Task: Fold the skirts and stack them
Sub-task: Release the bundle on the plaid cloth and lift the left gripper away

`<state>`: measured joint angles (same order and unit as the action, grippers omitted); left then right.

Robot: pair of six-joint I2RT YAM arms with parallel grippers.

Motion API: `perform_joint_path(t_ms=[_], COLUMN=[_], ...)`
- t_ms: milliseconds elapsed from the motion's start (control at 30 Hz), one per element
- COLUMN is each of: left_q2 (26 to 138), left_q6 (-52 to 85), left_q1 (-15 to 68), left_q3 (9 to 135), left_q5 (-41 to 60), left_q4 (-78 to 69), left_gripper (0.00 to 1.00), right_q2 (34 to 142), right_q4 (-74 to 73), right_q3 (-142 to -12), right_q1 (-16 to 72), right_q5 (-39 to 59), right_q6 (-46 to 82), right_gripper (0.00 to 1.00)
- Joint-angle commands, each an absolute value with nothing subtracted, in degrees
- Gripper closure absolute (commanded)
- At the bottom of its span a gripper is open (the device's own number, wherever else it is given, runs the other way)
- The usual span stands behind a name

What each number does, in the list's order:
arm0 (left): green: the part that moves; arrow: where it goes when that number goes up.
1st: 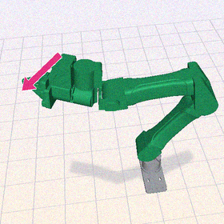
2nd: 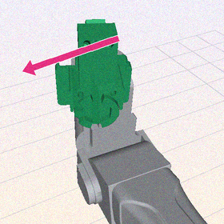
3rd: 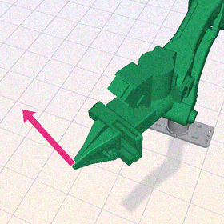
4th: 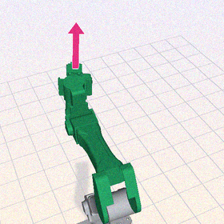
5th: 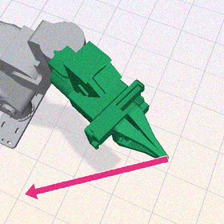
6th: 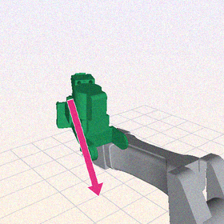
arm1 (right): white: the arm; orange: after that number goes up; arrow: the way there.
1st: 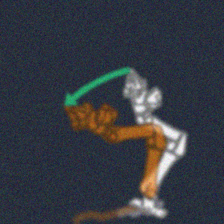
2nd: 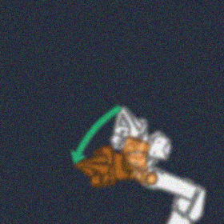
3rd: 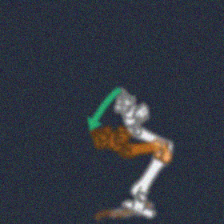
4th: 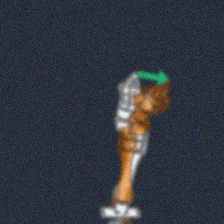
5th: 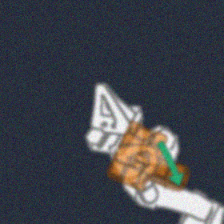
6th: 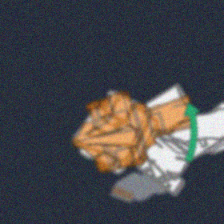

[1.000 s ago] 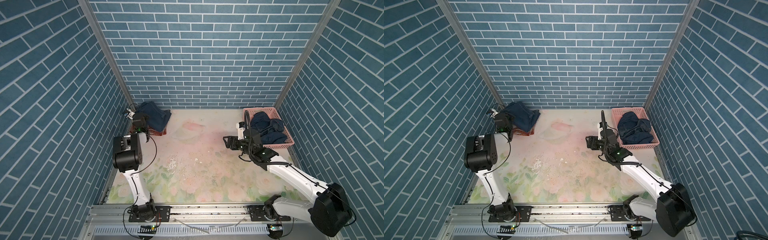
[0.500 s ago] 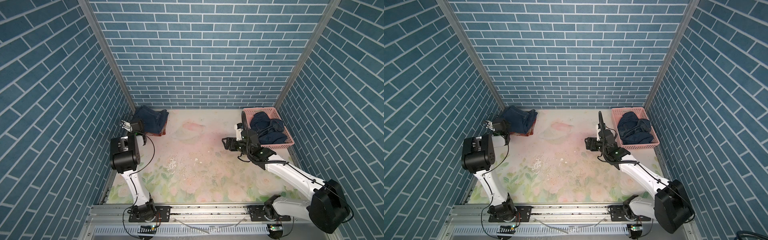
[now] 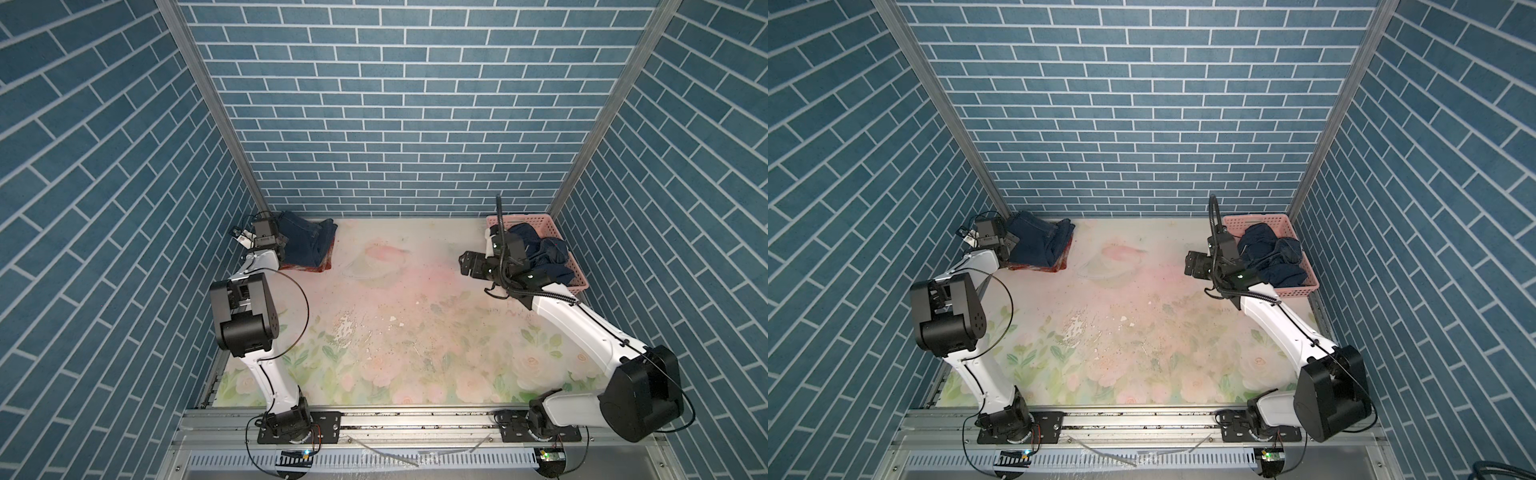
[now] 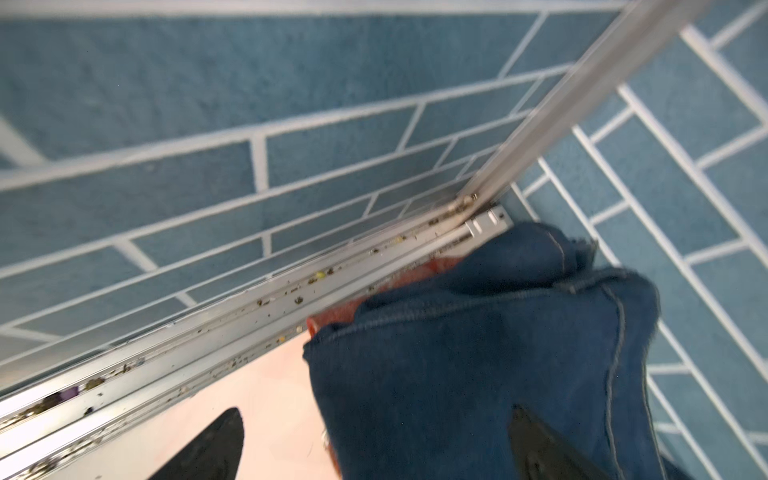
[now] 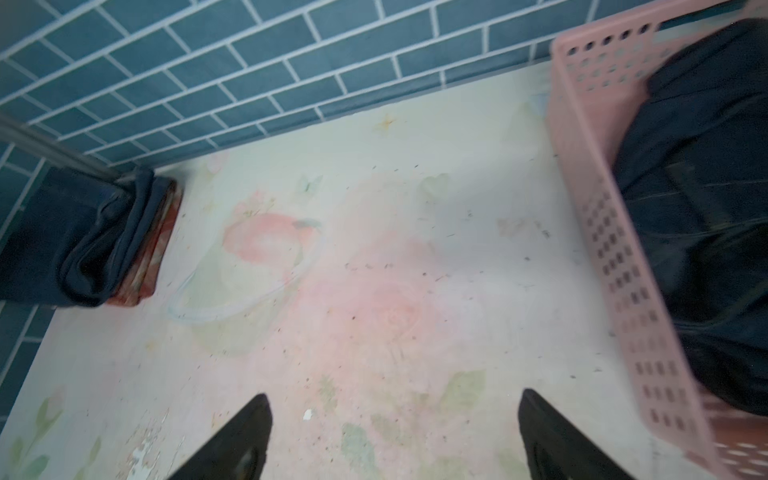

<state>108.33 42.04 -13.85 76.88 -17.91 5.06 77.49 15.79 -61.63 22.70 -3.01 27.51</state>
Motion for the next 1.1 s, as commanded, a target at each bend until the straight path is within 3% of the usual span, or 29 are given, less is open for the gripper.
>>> perform_joint_path(t_ms=[0, 200, 333, 433, 600, 800, 867, 933, 1033, 1067], left_q2=[103.1, 95.2, 89.8, 88.4, 84.2, 80.9, 79.1, 77.4, 77.0, 77.2], left_q6=[35.8, 24.1, 18.3, 10.7, 3.7, -0.9, -0.5, -0.6, -1.3, -1.1], left_q1=[-11.6, -4.2, 2.4, 9.7, 19.2, 28.0, 28.0, 28.1, 28.1, 28.1], left_q3=[73.1, 72.1, 69.9, 74.3, 75.1, 78.0, 76.5, 74.2, 72.9, 72.9], left_q5=[-15.4, -17.0, -11.6, -9.0, -0.2, 0.2, 2.0, 2.5, 4.0, 4.2], left_q4=[5.0, 6.1, 3.9, 10.6, 19.4, 31.4, 30.6, 28.7, 27.7, 27.7], left_gripper=[0.00, 0.00, 0.01, 0.00, 0.00, 0.01, 0.00, 0.00, 0.00, 0.00], right_q2=[77.6, 80.5, 85.5, 90.2, 98.8, 109.6, 112.4, 113.6, 111.3, 110.2], right_q4=[20.4, 20.7, 20.2, 18.8, 15.2, 15.2, 14.8, 15.3, 14.1, 14.3], right_q3=[-65.9, -66.7, -67.5, -68.6, -72.4, -80.4, -82.6, -84.2, -84.3, -84.7], right_q1=[18.3, 7.3, 0.1, -3.7, -6.3, -6.5, -6.5, -6.5, -6.5, -6.5], right_q5=[-5.9, -5.6, -1.5, 1.0, 3.6, 2.7, 2.9, 2.4, 1.2, 0.8], right_q6=[24.1, 26.5, 29.5, 30.6, 31.9, 31.8, 31.7, 31.4, 30.4, 29.9], right_gripper=[0.06, 0.07, 0.13, 0.15, 0.19, 0.24, 0.36, 0.68, 1.00, 1.00])
